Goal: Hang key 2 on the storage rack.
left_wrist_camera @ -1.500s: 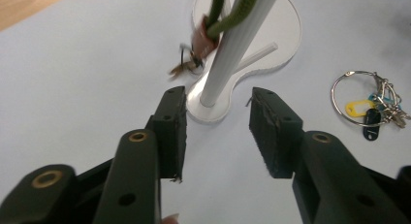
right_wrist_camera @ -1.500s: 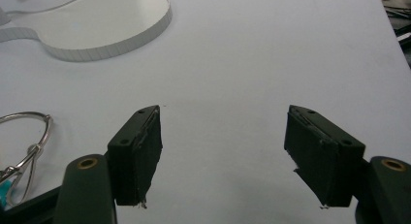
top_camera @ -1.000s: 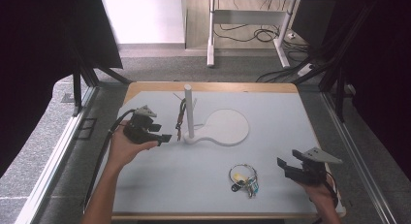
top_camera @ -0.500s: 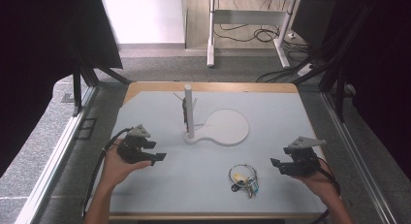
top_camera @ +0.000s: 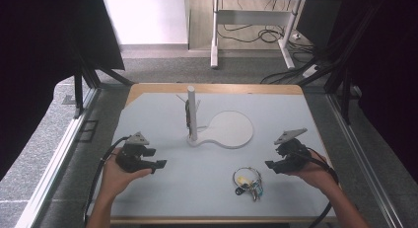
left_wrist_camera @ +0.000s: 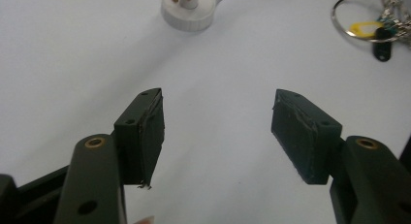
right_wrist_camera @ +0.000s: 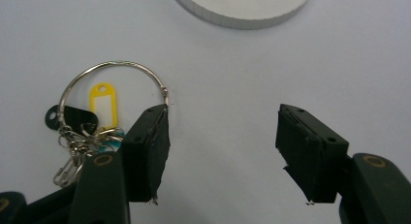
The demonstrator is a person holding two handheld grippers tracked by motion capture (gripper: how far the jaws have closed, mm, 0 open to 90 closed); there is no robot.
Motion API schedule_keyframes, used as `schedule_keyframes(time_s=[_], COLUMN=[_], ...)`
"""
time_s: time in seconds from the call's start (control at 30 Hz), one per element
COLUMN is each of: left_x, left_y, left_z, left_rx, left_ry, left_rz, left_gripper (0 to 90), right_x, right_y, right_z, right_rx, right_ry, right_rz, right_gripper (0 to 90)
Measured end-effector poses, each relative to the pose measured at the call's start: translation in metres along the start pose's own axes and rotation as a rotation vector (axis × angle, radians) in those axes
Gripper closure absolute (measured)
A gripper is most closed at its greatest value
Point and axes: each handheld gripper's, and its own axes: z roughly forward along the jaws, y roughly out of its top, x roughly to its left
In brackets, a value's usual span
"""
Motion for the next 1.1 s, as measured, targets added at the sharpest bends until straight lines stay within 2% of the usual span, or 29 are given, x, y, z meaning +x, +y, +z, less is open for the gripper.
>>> schedule_keyframes(time_s=[0.17, 0.2, 0.43, 0.53, 0.57, 0.63, 0.67, 0.73, 0.8, 0.87, 0.97, 1.1], left_x=[-0.003, -0.004, 0.006, 0.007, 0.007, 0.006, 0.006, 0.006, 0.005, 0.004, 0.005, 0.006], left_y=[-0.002, -0.003, -0.009, -0.01, -0.01, -0.01, -0.01, -0.01, -0.01, -0.01, -0.009, -0.01], left_z=[-0.001, -0.002, -0.001, 0.001, 0.002, 0.002, 0.003, 0.004, 0.007, 0.008, 0.008, 0.009], left_rx=[0.005, 0.005, -0.008, -0.001, 0.0, 0.0, 0.001, 0.006, 0.019, 0.023, 0.026, 0.03], left_ry=[0.002, 0.002, 0.005, 0.003, 0.003, 0.005, 0.01, 0.011, 0.017, 0.02, 0.022, 0.028], left_rz=[0.009, 0.011, -0.026, -0.031, -0.029, -0.028, -0.028, -0.03, -0.023, -0.023, -0.012, -0.01], left_gripper=[36.6, 36.5, 36.7, 36.7, 36.7, 36.7, 36.7, 36.7, 36.7, 36.7, 36.7, 36.8], right_x=[0.004, 0.005, 0.008, 0.01, 0.011, 0.012, 0.013, 0.014, 0.017, 0.017, 0.02, 0.019], right_y=[0.011, 0.016, 0.024, 0.025, 0.027, 0.027, 0.03, 0.031, 0.037, 0.037, 0.039, 0.039], right_z=[0.003, 0.007, 0.022, 0.033, 0.04, 0.044, 0.05, 0.052, 0.061, 0.063, 0.074, 0.08], right_rx=[0.031, 0.051, 0.121, 0.171, 0.204, 0.22, 0.247, 0.257, 0.299, 0.308, 0.378, 0.403], right_ry=[0.016, 0.034, 0.086, 0.106, 0.112, 0.119, 0.128, 0.131, 0.136, 0.138, 0.125, 0.129], right_rz=[-0.03, -0.033, -0.03, -0.02, -0.018, -0.017, -0.019, -0.018, -0.018, -0.027, -0.028, -0.022], right_gripper=[39.7, 41.3, 48.1, 51.1, 53.2, 53.9, 55.9, 56.7, 59.6, 60.4, 61.8, 63.5])
